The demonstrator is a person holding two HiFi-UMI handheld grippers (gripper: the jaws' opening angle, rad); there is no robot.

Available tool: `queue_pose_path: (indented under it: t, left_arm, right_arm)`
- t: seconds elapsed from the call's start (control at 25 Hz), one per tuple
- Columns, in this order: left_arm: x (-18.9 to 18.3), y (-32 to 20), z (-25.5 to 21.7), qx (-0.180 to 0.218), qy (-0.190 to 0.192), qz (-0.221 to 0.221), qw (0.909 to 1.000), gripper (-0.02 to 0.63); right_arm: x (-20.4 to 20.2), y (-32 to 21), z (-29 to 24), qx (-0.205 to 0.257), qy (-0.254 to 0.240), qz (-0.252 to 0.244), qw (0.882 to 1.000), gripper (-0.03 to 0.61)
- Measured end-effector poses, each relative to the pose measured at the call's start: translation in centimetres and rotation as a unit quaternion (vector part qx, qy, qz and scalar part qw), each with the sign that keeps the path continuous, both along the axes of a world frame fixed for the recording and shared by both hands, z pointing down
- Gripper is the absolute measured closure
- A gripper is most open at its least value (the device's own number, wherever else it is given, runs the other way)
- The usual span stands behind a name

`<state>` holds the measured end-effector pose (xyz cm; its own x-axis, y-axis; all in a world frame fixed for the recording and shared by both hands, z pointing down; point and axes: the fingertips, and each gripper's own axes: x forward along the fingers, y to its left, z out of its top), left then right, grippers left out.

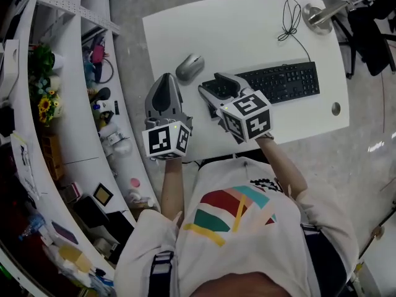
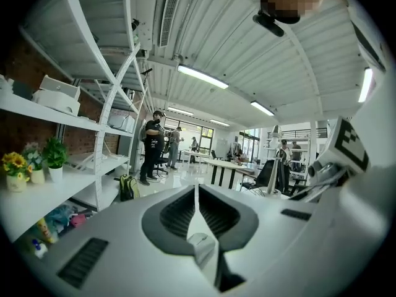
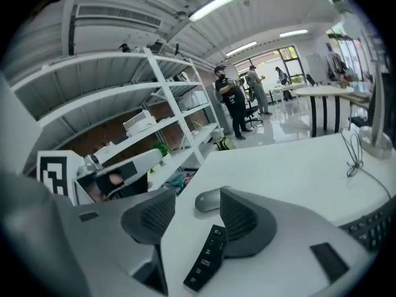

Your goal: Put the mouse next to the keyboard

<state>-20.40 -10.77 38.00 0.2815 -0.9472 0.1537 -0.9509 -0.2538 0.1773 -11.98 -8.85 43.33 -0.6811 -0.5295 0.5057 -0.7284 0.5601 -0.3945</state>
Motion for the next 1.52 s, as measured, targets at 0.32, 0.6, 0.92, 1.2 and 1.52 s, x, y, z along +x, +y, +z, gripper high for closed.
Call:
queue_pose_path:
  t: [0.32, 0.6, 0.92, 1.2, 1.52]
  left_arm:
    - [-2.3, -2.6, 4.4, -0.052, 0.004, 0.051, 0.9973, 0.516]
    - [-0.9, -3.0, 9.4, -0.101, -0.019, 0.189, 0.9766, 0.430]
    - [-0.6, -2.9, 14.1, -0.169, -0.040, 0.199, 0.9645, 0.468]
    - [-1.2, -3.0, 15.4, -0.209, -0.034, 0.165, 0.9633, 0.572]
    - [2.4, -2.1, 15.9, -0.235, -0.029, 0.180, 0.9548, 0.572]
  right_arm:
    - [-4.4, -1.2, 1.9, -0.054, -0.032, -0.005, 0.998, 0.301]
    - [-3.8, -1.4, 3.9, -0.054, 0.018, -0.011, 0.998, 0.301]
    - [-0.6, -1.7, 4.7, -0.048, 0.058, 0.021, 0.997, 0.301]
    - [0.4, -1.9, 4.9, -0.047, 0.064, 0.028, 0.996, 0.301]
    - [0.6, -1.5, 4.7, -0.033, 0.073, 0.023, 0.997, 0.302]
